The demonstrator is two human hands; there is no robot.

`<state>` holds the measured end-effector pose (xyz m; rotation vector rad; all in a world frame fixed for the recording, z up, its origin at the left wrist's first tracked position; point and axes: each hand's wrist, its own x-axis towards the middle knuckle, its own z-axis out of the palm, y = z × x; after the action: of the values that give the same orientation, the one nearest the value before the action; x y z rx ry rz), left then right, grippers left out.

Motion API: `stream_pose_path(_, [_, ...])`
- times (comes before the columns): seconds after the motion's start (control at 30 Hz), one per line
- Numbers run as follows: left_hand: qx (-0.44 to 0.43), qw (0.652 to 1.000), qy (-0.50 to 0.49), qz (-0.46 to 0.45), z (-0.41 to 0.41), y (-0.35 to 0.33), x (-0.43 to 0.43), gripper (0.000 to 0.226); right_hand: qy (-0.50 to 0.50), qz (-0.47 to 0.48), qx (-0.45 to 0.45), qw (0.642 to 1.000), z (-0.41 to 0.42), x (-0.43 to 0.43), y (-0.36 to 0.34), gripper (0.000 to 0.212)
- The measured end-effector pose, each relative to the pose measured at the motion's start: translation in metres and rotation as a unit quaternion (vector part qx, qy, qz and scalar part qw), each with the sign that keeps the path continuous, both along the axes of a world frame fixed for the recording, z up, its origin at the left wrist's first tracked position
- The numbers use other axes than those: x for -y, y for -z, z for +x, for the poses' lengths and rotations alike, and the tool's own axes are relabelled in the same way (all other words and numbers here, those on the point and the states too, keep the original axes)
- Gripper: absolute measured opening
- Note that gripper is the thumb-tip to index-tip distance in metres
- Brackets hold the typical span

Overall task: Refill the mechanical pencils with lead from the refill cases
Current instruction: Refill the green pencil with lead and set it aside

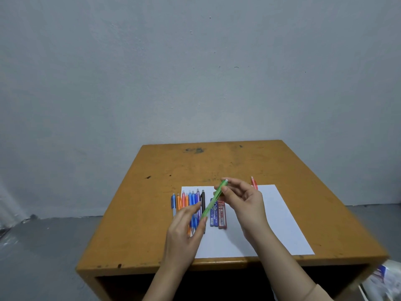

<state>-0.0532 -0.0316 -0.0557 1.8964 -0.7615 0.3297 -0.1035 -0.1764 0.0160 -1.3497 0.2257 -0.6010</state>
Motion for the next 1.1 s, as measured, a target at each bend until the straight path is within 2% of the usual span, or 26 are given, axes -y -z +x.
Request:
stream_pose_path(0.27, [0.040,0.999,0.032,-0.003,0.003,0.006,-0.002,0.034,0.000,0.071,-0.026,0.997,0.003,-0.002,0.007,0.018])
stream_pose_path(0.53, [0.015,0.998,-0.017,-0.052,0.003,0.007,-0.003,0.029,0.031,0.076,-0.026,0.996,0.005,0.006,0.013,0.018])
stream_pose_path(0.67, [-0.028,0.996,-0.050,-0.066,0.005,0.009,-0.004,0.035,0.152,-0.047,-0.081,0.984,0.011,0.025,0.025,0.019])
stream_pose_path(0.73, [-0.042,0.995,-0.058,-0.064,0.005,0.009,-0.004,0.037,0.178,-0.114,-0.111,0.971,0.014,0.032,0.034,0.022])
stream_pose_path(0.9, [-0.049,0.995,-0.053,-0.066,0.004,0.010,-0.005,0.037,0.187,-0.262,-0.193,0.927,0.019,0.042,0.049,0.022])
stream_pose_path(1.1, [-0.048,0.996,-0.049,-0.060,0.004,0.011,-0.005,0.036,0.148,-0.325,-0.256,0.898,0.030,0.047,0.062,0.027])
